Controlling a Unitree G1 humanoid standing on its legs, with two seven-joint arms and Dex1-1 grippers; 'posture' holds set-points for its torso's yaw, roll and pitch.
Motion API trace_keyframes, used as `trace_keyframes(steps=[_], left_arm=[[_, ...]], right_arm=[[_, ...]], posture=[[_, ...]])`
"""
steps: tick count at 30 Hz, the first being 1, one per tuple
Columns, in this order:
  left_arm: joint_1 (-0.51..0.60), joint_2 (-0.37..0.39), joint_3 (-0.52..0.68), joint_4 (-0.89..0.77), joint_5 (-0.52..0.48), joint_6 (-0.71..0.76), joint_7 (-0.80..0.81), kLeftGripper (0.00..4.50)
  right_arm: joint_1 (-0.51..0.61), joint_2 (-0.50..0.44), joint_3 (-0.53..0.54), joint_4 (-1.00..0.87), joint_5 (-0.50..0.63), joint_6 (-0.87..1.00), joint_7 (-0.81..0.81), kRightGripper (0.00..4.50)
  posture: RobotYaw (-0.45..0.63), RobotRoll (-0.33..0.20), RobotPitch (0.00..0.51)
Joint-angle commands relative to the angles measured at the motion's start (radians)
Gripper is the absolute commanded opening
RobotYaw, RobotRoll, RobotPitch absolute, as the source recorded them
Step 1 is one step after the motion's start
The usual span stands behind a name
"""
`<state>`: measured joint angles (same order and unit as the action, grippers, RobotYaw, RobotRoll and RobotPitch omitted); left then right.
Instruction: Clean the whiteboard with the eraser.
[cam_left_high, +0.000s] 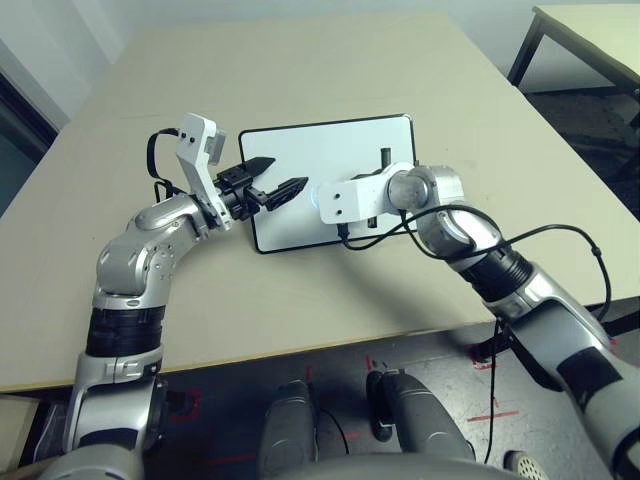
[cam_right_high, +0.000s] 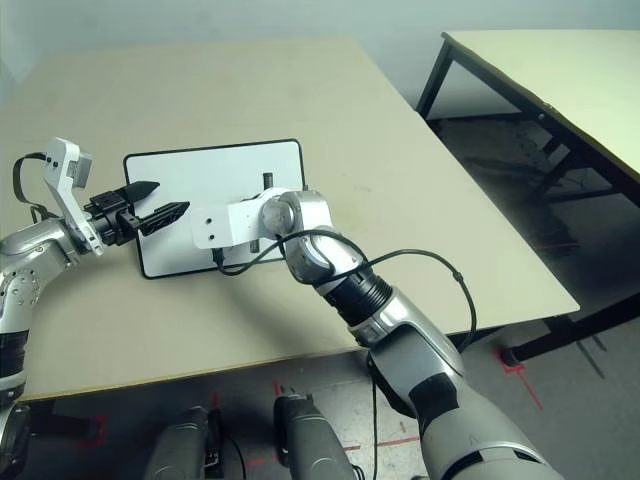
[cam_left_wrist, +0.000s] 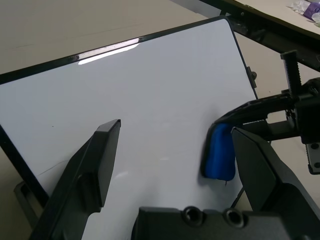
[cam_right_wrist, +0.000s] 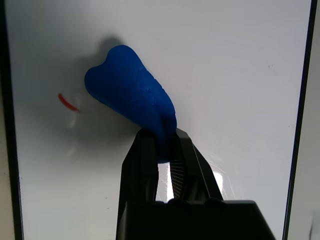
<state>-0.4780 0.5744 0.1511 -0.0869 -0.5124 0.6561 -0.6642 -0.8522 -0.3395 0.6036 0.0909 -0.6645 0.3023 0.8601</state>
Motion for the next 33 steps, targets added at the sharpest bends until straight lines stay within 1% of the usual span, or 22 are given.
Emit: trace_keyframes(steps=[1, 5, 10, 12, 14, 20, 23, 25, 29, 31, 33], left_arm=[[0.012, 0.003, 0.003, -0.014, -0.001, 0.007, 0.002, 4.50], [0.010, 0.004, 0.003, -0.011, -0.002, 0.007, 0.001, 4.50], [0.008, 0.009, 0.002, -0.007, -0.002, 0.011, -0.003, 4.50], [0.006, 0.010, 0.002, -0.006, -0.002, 0.011, -0.004, 4.50], [0.004, 0.009, 0.001, -0.008, -0.002, 0.014, -0.004, 4.50], [0.001, 0.008, 0.004, -0.013, -0.004, 0.019, -0.002, 4.50], [0.001, 0.010, 0.007, -0.014, -0.005, 0.020, -0.001, 4.50], [0.001, 0.009, 0.007, -0.017, -0.005, 0.022, 0.000, 4.50], [0.000, 0.009, 0.008, -0.019, -0.006, 0.026, 0.002, 4.50], [0.000, 0.007, 0.008, -0.023, -0.006, 0.029, 0.004, 4.50], [0.001, 0.006, 0.009, -0.028, -0.007, 0.031, 0.007, 4.50]], right_arm=[[0.055, -0.042, 0.027, 0.004, -0.015, -0.037, 0.020, 0.30], [0.088, -0.068, 0.033, 0.013, -0.030, -0.093, 0.004, 0.30], [0.005, -0.025, -0.012, 0.109, -0.024, -0.084, -0.045, 0.30], [-0.026, -0.012, -0.018, 0.141, -0.025, -0.089, -0.061, 0.30], [-0.035, -0.013, -0.009, 0.154, -0.026, -0.106, -0.069, 0.30], [0.090, -0.101, 0.042, 0.029, -0.054, -0.140, 0.013, 0.30], [0.109, -0.113, 0.037, 0.014, -0.066, -0.146, 0.022, 0.30], [0.071, -0.092, 0.018, 0.064, -0.071, -0.144, -0.005, 0.30], [-0.042, -0.032, -0.012, 0.196, -0.063, -0.150, -0.073, 0.30], [-0.065, -0.022, -0.005, 0.231, -0.062, -0.162, -0.087, 0.30], [-0.058, -0.024, 0.008, 0.233, -0.061, -0.172, -0.084, 0.30]], posture=[[-0.03, 0.000, 0.143], [-0.04, 0.000, 0.145], [-0.04, 0.000, 0.151], [-0.04, 0.000, 0.150], [-0.04, 0.000, 0.149], [-0.04, 0.000, 0.148], [-0.04, 0.000, 0.147], [-0.04, 0.000, 0.148], [-0.04, 0.000, 0.147], [-0.04, 0.000, 0.147], [-0.03, 0.000, 0.147]])
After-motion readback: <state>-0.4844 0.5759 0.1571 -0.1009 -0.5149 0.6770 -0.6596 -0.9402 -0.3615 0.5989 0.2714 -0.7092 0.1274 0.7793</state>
